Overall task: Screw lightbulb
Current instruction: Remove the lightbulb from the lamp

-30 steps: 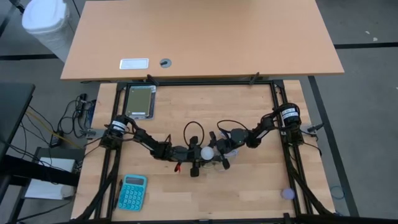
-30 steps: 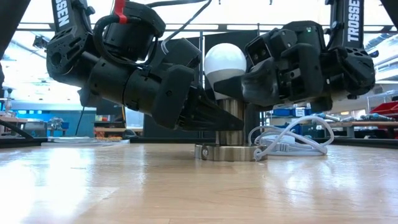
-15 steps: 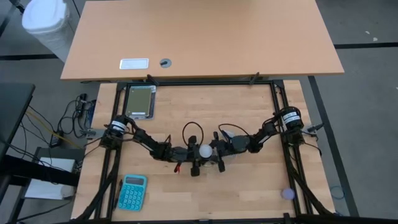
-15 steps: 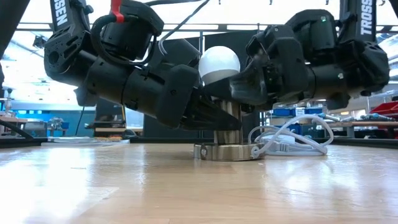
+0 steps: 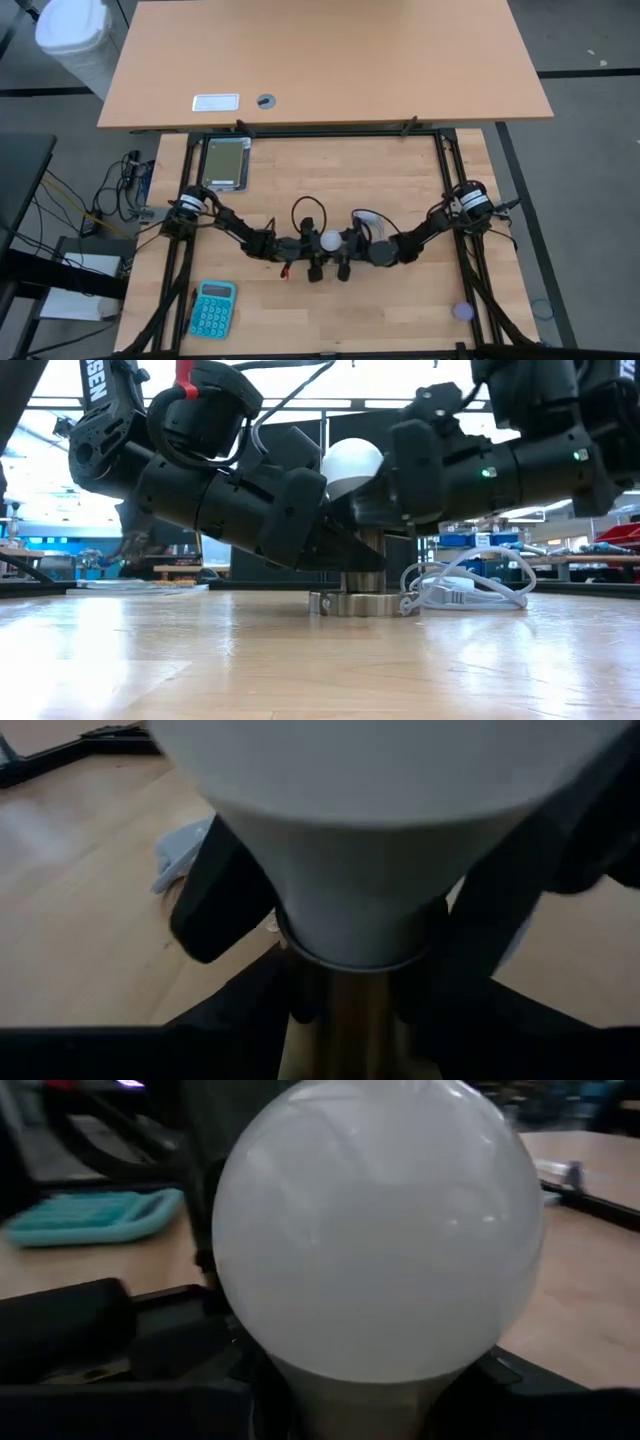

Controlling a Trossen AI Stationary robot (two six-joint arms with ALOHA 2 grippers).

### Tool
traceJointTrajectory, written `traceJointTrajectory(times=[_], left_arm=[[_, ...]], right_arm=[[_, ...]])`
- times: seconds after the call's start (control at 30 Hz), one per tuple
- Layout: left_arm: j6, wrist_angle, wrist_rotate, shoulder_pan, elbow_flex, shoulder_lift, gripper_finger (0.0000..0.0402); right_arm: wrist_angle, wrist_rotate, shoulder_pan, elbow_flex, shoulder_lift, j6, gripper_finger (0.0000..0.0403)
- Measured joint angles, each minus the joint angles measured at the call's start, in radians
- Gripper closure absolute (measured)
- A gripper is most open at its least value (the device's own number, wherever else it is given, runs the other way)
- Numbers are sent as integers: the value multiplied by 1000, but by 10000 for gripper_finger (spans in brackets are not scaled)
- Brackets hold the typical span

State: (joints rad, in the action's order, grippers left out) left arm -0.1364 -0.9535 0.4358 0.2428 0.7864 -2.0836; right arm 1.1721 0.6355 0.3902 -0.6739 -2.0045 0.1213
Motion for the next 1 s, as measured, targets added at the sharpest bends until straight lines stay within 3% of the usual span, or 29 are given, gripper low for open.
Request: traceJointTrajectory(times=[0.13,0.33,0.53,0.7,0.8,1.0], left_arm=[[-3,1,13,0,-1,1,204],[-9,2,11,-1,1,0,204],[-13,1,18,-2,1,0,204],[-8,2,19,-2,1,0,204],[-3,3,21,-2,1,-1,204],[3,2,29,-1,-1,0,204]], right_arm=[[-142,138,22,-67,2,85,226],[-218,293,57,-113,-2,224,226],[-434,407,68,-199,-5,426,225],[-453,428,77,-214,-9,406,222],[-452,384,72,-214,-9,379,209],[-452,310,64,-213,-1,309,141]])
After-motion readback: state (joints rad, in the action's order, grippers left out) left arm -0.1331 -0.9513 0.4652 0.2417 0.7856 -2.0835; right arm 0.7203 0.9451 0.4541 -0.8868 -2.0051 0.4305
